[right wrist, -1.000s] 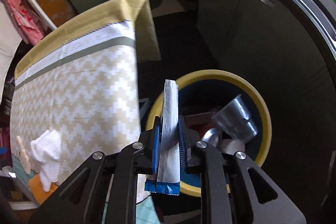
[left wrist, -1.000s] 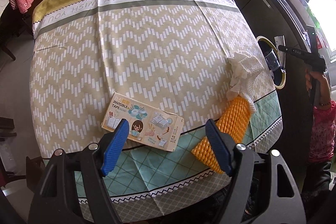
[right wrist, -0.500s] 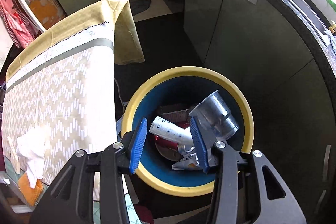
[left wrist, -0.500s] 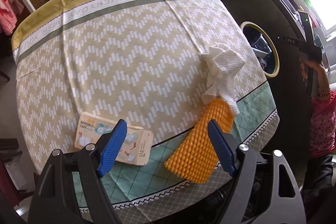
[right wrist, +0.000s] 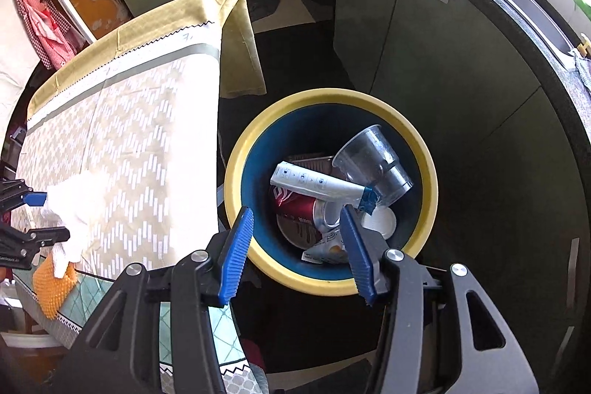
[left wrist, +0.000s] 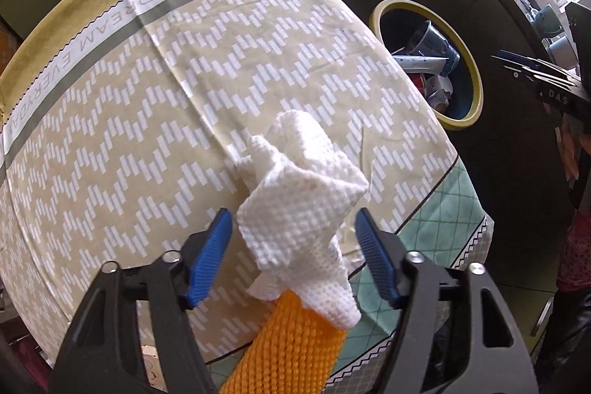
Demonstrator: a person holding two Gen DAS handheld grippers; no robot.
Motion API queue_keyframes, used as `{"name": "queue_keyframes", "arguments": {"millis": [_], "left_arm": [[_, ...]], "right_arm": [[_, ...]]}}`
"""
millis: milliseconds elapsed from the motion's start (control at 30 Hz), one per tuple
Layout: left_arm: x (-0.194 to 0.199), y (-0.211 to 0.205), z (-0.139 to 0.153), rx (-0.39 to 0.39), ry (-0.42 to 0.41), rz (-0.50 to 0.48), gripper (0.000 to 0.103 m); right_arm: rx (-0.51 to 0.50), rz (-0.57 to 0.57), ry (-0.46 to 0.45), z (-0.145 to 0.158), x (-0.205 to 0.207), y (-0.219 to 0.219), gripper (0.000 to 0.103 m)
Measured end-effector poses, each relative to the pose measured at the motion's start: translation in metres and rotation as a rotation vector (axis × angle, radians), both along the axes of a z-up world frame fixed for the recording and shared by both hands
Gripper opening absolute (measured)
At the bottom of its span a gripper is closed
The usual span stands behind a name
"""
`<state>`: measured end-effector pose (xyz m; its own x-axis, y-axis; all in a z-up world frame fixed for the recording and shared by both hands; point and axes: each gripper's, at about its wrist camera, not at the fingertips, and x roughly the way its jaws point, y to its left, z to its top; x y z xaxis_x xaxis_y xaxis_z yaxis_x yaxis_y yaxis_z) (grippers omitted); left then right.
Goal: Collect trash
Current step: 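Grasp the white paper towel with the left gripper and drop it in the bin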
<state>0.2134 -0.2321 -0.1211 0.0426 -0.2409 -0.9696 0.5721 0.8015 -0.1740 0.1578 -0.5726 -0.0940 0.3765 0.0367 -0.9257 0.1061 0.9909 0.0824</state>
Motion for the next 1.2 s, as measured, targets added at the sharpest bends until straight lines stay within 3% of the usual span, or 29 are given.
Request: {"name": "queue_keyframes", "arguments": {"millis": [33, 100, 200, 467, 667, 867, 1133, 1167, 1200], "left_arm": [[0.002, -0.001, -0.002, -0.002, 0.005, 0.004, 0.042], [0.004, -0.003, -0.003, -0.008, 0.016, -0.001, 0.014], [0.004, -0.009, 0.002, -0.004, 0.003, -0.009, 0.008], [0.000, -0.036, 0.059, -0.045, -0.099, -0.066, 0.008], [-0.003, -0.099, 0.094, -0.097, -0.156, -0.152, 0.008], [0.002, -0.183, 0.080, -0.119, -0.152, -0.234, 0.008], [0.025, -0.267, 0.034, -0.051, -0.164, -0.257, 0.009], [0.028, -0.273, 0.028, -0.037, -0.169, -0.259, 0.015], [0.030, -0.277, 0.023, -0.027, -0.172, -0.259, 0.030]], "right_arm": [[0.004, 0.001, 0.001, -0.001, -0.002, 0.000, 0.049], [0.013, 0.001, 0.002, -0.004, -0.003, 0.000, 0.049], [0.026, 0.003, 0.008, -0.010, -0.001, -0.003, 0.049], [0.036, -0.012, -0.006, -0.012, -0.006, -0.015, 0.049], [0.027, -0.048, -0.022, -0.009, -0.019, -0.036, 0.049], [0.040, -0.080, -0.035, -0.009, -0.038, -0.057, 0.049], [0.058, -0.108, -0.021, -0.015, -0.057, -0.075, 0.049], [0.058, -0.108, -0.020, -0.015, -0.058, -0.077, 0.049], [0.059, -0.108, -0.021, -0.015, -0.059, -0.078, 0.049]]}}
